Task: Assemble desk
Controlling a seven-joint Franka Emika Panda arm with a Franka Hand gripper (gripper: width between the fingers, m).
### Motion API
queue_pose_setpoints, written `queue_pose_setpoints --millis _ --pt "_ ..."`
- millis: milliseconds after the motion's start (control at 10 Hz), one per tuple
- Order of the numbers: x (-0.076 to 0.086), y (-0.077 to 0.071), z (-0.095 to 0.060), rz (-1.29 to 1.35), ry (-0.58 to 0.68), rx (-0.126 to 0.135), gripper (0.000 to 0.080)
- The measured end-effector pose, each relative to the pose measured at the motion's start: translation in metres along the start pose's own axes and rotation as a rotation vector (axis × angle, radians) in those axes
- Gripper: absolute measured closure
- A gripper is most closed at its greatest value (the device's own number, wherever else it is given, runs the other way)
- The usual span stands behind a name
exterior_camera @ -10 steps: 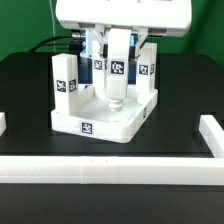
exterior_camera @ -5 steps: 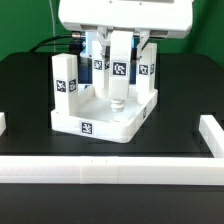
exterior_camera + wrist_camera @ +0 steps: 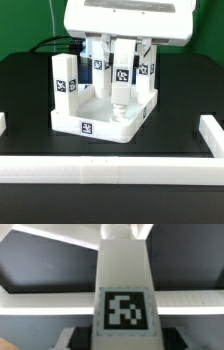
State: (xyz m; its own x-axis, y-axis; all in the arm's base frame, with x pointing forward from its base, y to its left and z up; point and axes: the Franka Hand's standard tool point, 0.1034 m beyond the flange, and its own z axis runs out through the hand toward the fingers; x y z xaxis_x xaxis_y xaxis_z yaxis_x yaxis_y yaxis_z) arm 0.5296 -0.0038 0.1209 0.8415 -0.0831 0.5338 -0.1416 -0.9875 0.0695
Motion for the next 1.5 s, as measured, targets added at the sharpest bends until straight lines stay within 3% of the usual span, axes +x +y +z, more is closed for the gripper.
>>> queue_pose_setpoints --millis 1500 --pt "-0.012 -0.003 0.019 -0.034 -0.007 -0.02 0.0508"
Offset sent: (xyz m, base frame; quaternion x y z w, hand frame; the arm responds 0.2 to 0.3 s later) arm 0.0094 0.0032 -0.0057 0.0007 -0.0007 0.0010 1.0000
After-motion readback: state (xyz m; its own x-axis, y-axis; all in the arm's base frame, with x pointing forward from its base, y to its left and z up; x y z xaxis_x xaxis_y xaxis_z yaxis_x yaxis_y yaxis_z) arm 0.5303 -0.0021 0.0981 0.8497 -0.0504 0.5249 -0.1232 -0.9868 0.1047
